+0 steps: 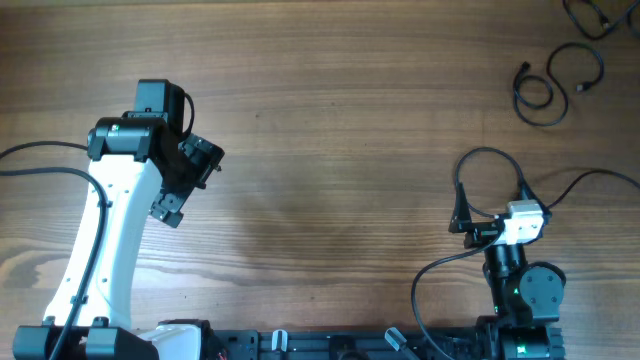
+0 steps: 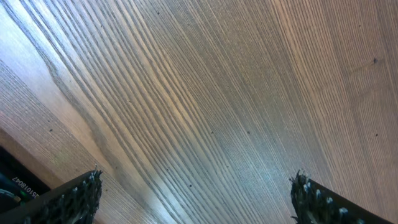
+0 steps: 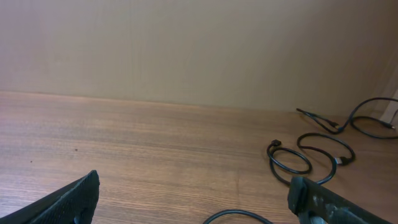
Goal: Untangle cables
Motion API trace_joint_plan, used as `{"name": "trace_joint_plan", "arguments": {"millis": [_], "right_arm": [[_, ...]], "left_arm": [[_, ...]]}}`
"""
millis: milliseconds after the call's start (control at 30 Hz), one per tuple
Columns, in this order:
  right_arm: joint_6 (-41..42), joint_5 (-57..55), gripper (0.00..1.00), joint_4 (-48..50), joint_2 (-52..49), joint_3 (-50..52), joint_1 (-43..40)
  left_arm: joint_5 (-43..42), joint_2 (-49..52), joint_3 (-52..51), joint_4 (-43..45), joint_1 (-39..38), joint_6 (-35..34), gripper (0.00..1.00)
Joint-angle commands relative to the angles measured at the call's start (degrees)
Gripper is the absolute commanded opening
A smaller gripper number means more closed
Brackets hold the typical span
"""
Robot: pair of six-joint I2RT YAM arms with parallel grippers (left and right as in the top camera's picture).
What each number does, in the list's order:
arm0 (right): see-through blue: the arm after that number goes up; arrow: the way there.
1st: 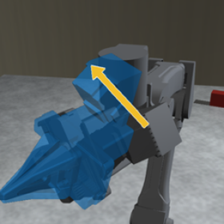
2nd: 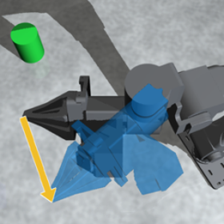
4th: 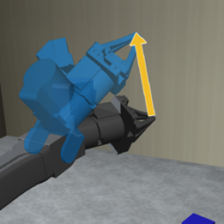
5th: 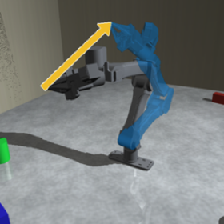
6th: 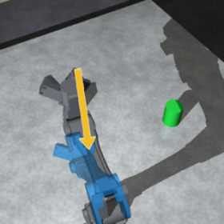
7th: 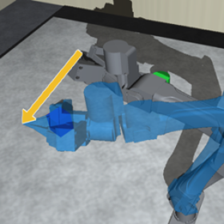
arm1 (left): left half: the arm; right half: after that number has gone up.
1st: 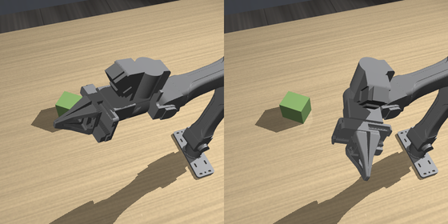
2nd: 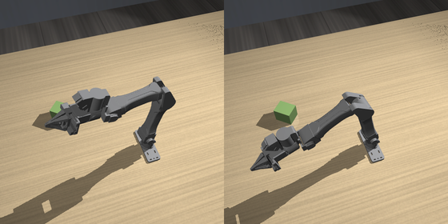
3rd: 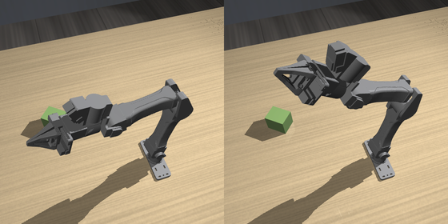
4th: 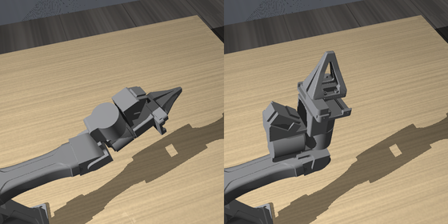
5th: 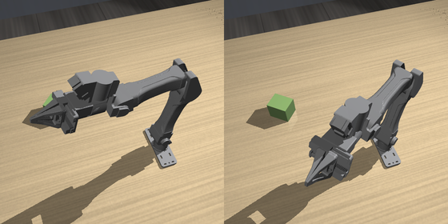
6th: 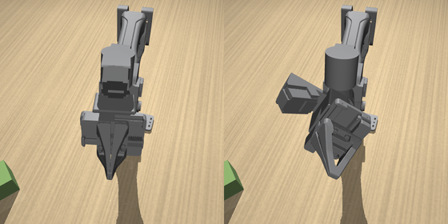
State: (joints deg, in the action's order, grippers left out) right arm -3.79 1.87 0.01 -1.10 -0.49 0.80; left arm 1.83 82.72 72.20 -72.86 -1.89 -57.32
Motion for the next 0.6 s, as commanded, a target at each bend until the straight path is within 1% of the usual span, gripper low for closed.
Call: {"name": "trace_joint_plan", "arguments": {"millis": [0, 100, 300, 567], "right_arm": [[-2.71, 0.57, 1.00, -0.09, 0.90, 0.20, -0.33], [-3.74, 0.70, 1.00, -0.11, 0.90, 0.20, -0.33], [-0.68, 0.50, 1.00, -0.13, 0.90, 0.20, -0.22], [-0.70, 0.52, 1.00, -0.02, 0.92, 0.20, -0.22]], "left_arm": [[0.79, 0.24, 0.02, 0.02, -0.24, -0.11, 1.00], [0.79, 0.24, 0.02, 0.02, -0.24, -0.11, 1.00], [0.79, 0.24, 0.02, 0.04, -0.24, -0.11, 1.00], [0.79, 0.24, 0.02, 0.04, -0.24, -0.11, 1.00]]}}
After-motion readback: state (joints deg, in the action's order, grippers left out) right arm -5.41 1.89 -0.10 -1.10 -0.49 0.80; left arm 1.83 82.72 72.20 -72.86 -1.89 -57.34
